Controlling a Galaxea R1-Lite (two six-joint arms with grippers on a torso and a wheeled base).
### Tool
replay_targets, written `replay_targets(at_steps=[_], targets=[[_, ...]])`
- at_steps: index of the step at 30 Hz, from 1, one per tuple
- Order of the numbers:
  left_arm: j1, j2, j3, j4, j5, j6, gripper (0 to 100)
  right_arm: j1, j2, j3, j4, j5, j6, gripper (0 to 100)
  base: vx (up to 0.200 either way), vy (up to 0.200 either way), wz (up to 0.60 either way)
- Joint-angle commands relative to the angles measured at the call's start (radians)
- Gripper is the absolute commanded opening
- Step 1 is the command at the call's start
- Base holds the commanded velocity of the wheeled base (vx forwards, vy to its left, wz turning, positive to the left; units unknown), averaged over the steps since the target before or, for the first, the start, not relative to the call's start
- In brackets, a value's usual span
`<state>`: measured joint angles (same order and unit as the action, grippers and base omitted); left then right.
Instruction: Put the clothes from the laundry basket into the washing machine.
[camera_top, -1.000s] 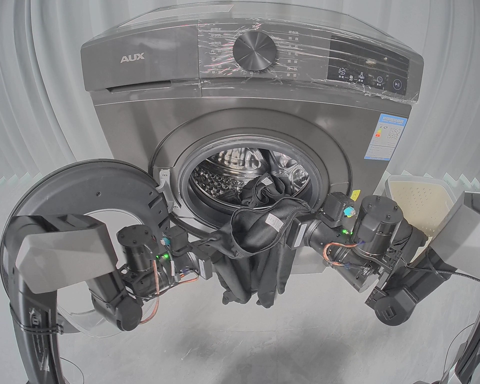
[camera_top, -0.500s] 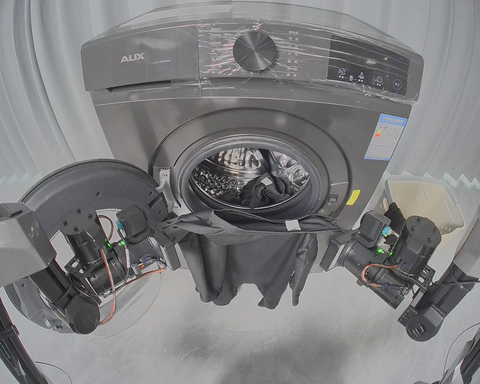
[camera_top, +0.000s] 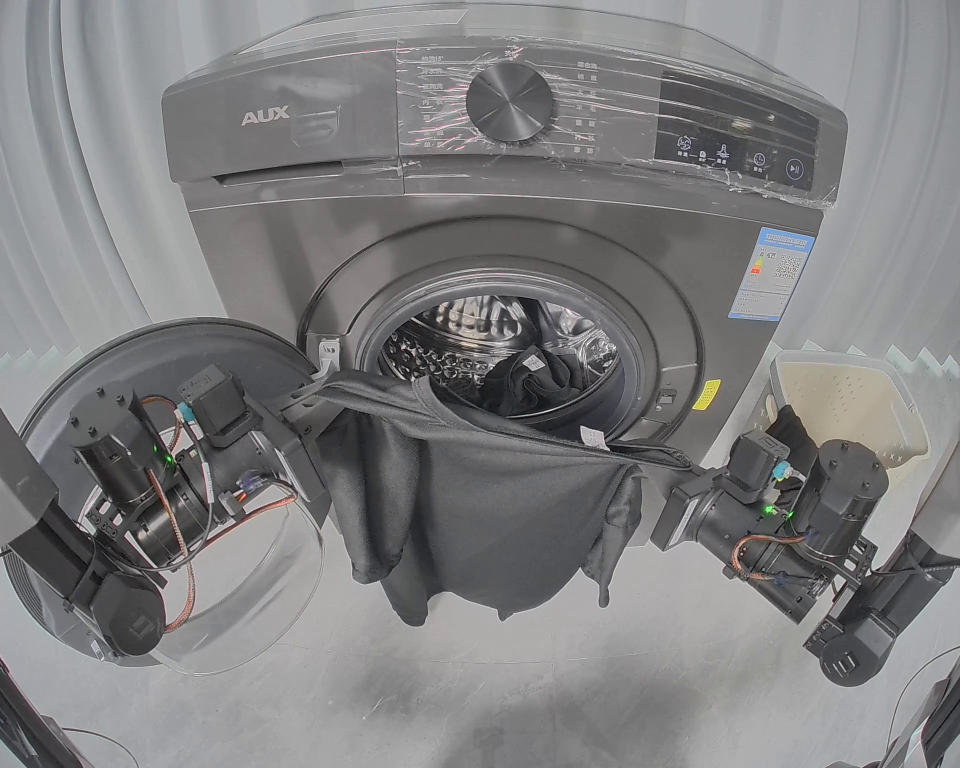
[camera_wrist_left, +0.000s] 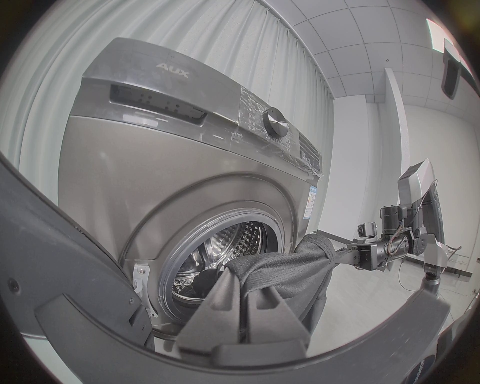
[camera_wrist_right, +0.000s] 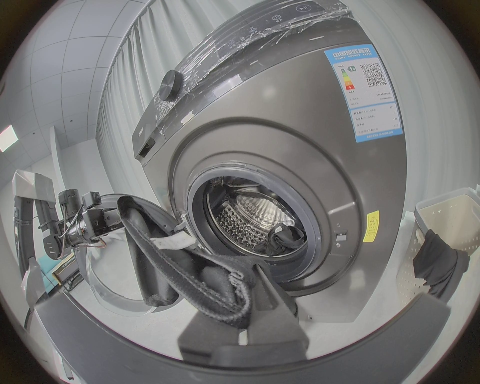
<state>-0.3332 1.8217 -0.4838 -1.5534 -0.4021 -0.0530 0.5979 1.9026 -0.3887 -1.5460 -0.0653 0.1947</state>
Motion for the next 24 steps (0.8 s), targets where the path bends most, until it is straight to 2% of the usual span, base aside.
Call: replay_targets(at_steps=[1,7,8,10,17,24], targets=[[0.002,-0.044,0.017,-0.001,0.000,-0.001,0,-0.001,-0.020,-0.010,0.000,-0.002,-0.001,0,0.000,0.000,0.00],[0.005,-0.061,0.044,-0.001,-0.001,0.001,0,0.000,-0.028,-0.045,0.000,-0.021,-0.001,0,0.000,0.000,0.00],[0.005,-0.064,0.050,-0.001,-0.001,0.001,0,0.007,-0.036,-0.068,0.000,-0.042,-0.003,0,0.000,0.000,0.00],[0.003,-0.064,0.051,-0.001,-0.001,0.002,0,0.010,-0.040,-0.093,0.000,-0.054,-0.001,0,0.000,0.000,0.00],[0.003,-0.064,0.054,-0.001,-0.001,0.010,0,0.011,-0.088,-0.114,0.000,-0.059,-0.004,0,0.000,0.000,0.00],[0.005,-0.064,0.044,-0.001,0.000,0.005,0,0.011,-0.119,-0.130,0.001,-0.060,-0.004,0,0.000,0.000,0.00]])
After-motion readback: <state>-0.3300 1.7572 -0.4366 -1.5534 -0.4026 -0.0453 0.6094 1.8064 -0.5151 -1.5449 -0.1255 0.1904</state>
